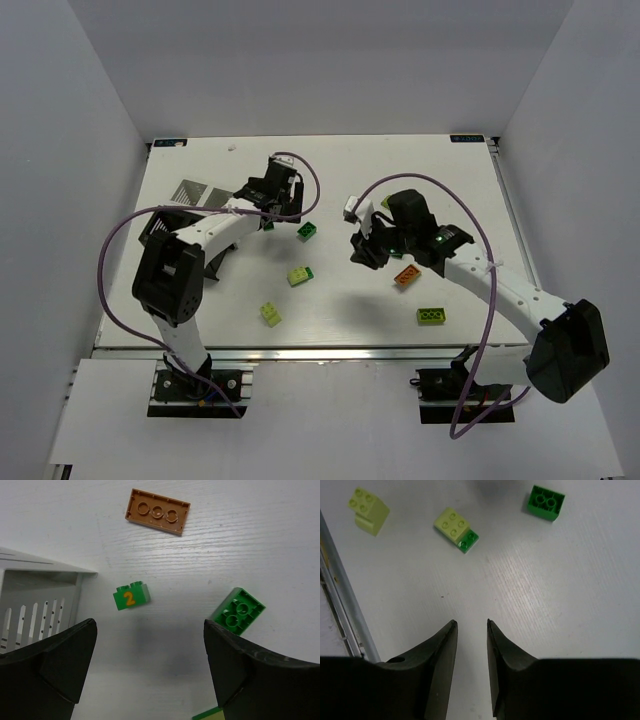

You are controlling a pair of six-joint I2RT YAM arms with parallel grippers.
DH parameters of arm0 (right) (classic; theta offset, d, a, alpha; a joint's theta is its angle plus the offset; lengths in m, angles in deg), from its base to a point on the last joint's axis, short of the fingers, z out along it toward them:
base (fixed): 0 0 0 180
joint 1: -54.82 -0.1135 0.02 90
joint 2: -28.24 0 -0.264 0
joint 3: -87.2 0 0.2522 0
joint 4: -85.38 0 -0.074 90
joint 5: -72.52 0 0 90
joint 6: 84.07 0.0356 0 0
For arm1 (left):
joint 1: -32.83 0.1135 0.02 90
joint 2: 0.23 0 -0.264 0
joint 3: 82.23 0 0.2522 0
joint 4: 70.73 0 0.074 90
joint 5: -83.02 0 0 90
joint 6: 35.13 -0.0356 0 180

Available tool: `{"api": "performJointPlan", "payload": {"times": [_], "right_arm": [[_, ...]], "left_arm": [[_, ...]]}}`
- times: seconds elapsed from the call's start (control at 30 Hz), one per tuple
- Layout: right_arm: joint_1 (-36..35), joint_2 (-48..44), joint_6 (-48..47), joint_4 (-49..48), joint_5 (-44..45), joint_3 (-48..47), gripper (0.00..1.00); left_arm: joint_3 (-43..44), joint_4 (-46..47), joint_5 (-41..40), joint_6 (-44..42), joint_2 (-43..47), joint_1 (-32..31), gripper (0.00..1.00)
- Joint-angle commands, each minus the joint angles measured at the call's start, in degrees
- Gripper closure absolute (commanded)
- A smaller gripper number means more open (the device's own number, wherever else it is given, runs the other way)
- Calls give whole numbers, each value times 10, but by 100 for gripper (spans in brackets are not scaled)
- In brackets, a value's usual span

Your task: Sort the legos into containers by color

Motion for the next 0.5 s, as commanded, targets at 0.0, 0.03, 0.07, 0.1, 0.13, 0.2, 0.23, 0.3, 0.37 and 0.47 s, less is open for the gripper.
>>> {"api": "performJointPlan", "payload": {"times": [0.0,0.03,0.07,0.1,0.13,0.2,0.23,0.3,0.37,0.47], "right_arm": [[0,-19,-3,-13,-4,21,64],[0,-24,-4,-15,-4,24,64],[1,-31,-4,-16,-3,27,65],[1,-35,-4,-18,1,28,65],[1,-39,-4,-24,4,34,66],[0,-49,-4,-27,8,40,67],[0,-52,-4,-30,8,43,67],[0,-56,-3,-31,8,45,68],[0,-57,-3,-28,8,46,68],[-1,-58,-3,-27,7,47,68]], "left_arm": [[11,7,-52,-11,0,3,4],[11,6,-57,-5,-2,4,5],[7,10,-55,0,-4,11,6],[3,15,-48,4,-6,15,7],[0,19,-43,10,-7,17,10],[4,16,-39,16,-19,21,15],[6,11,-40,19,-24,21,17],[4,13,-47,19,-33,21,18],[0,17,-55,21,-43,23,18],[1,18,-63,25,-54,27,20]]}}
